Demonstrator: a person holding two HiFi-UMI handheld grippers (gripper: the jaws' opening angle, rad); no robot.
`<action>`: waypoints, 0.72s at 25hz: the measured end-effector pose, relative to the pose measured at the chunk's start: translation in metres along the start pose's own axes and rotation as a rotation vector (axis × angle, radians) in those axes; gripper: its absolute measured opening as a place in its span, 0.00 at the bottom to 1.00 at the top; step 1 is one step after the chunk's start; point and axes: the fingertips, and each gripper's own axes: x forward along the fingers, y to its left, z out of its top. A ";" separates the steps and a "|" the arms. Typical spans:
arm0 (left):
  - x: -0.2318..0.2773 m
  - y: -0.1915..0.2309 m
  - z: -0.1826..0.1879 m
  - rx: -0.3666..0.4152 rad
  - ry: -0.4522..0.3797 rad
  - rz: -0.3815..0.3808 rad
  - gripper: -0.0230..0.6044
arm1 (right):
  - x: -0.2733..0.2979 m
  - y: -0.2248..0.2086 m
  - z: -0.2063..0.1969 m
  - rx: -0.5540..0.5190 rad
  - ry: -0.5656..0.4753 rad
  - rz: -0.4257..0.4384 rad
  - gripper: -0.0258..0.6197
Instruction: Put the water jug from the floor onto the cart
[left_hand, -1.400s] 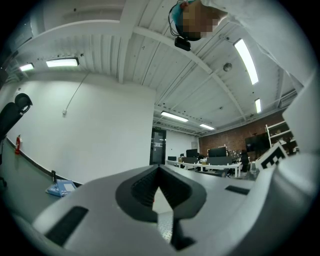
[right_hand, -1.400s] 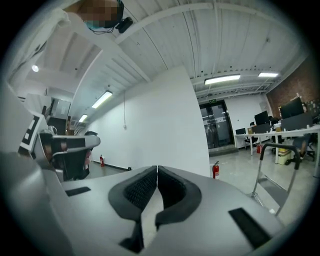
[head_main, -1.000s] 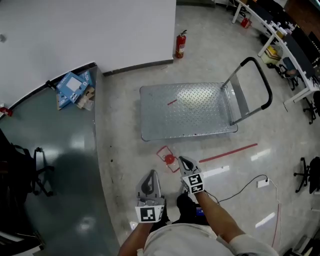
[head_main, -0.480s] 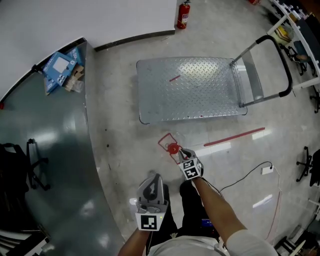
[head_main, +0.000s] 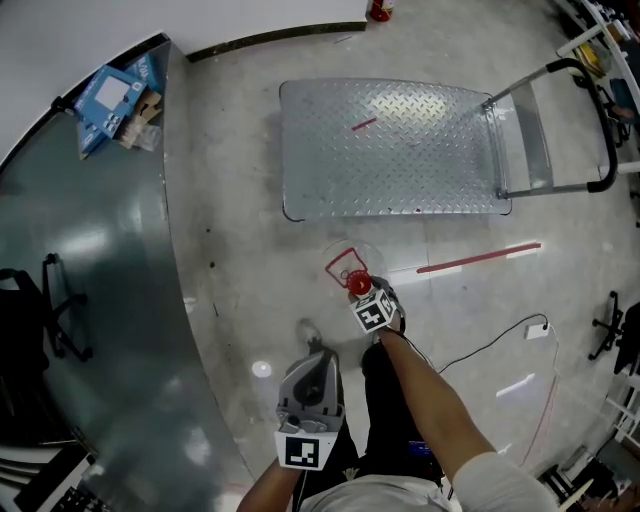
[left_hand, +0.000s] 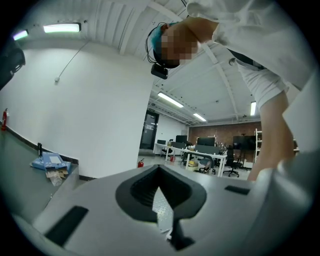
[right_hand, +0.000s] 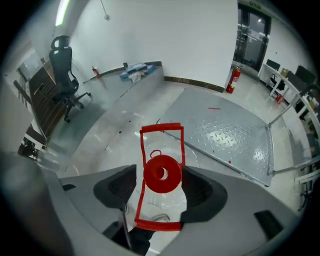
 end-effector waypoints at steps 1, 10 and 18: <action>0.000 0.003 -0.003 -0.006 0.004 0.006 0.04 | 0.005 -0.002 -0.002 -0.010 0.016 -0.012 0.46; -0.007 0.019 -0.015 -0.034 0.023 0.037 0.04 | 0.032 -0.008 -0.013 -0.020 0.081 -0.037 0.49; -0.014 0.026 -0.019 -0.044 0.030 0.057 0.04 | 0.034 -0.007 -0.013 -0.023 0.077 -0.050 0.50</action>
